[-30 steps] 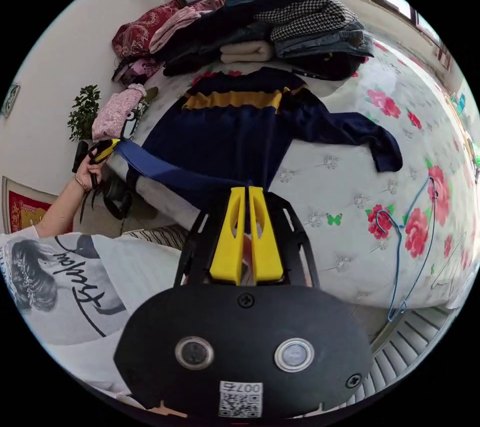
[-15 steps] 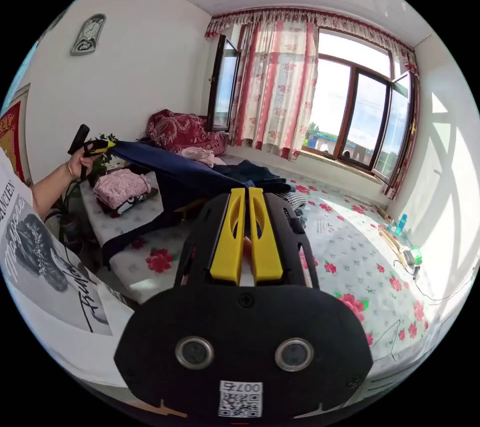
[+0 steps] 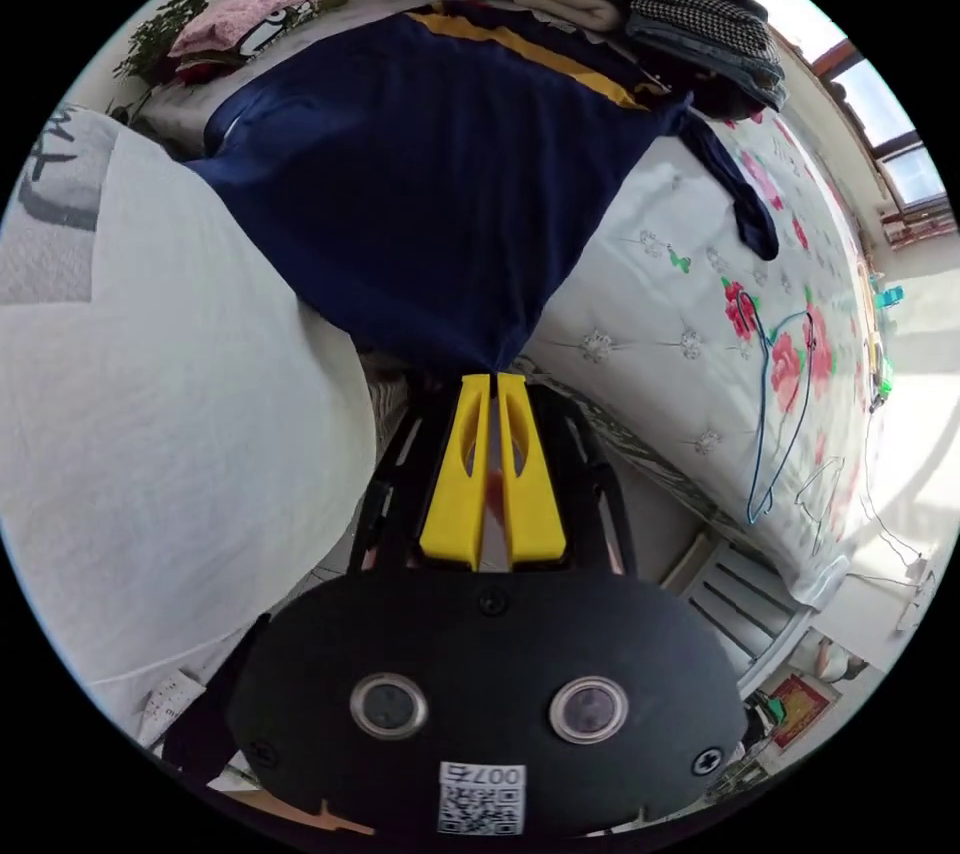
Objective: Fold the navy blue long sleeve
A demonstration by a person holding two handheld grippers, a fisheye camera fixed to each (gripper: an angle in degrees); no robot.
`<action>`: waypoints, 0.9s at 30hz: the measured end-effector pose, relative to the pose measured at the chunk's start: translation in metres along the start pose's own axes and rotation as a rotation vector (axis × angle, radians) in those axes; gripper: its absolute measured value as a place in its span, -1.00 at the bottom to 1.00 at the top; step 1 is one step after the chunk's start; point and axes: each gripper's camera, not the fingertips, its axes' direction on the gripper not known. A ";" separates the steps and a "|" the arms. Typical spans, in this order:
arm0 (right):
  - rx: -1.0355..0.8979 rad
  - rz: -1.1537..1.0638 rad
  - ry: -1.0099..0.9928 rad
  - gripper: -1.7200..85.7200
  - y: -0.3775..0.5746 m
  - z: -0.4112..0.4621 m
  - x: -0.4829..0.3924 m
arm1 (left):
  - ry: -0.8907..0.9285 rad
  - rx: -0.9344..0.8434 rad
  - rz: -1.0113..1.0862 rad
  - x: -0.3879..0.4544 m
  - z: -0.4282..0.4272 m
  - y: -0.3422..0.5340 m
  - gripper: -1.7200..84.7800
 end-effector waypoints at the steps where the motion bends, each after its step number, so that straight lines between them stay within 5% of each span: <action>1: -0.013 0.004 -0.020 -0.96 -0.002 0.004 -0.001 | 0.003 -0.002 0.003 -0.005 0.004 0.001 -0.97; 12: 0.020 0.332 -0.134 -0.93 -0.036 -0.003 0.054 | -0.194 0.189 0.095 0.006 -0.035 -0.052 -0.85; 27: 0.213 0.669 -0.065 -0.86 -0.174 -0.039 0.121 | -0.284 0.163 0.249 0.038 0.039 -0.360 -0.82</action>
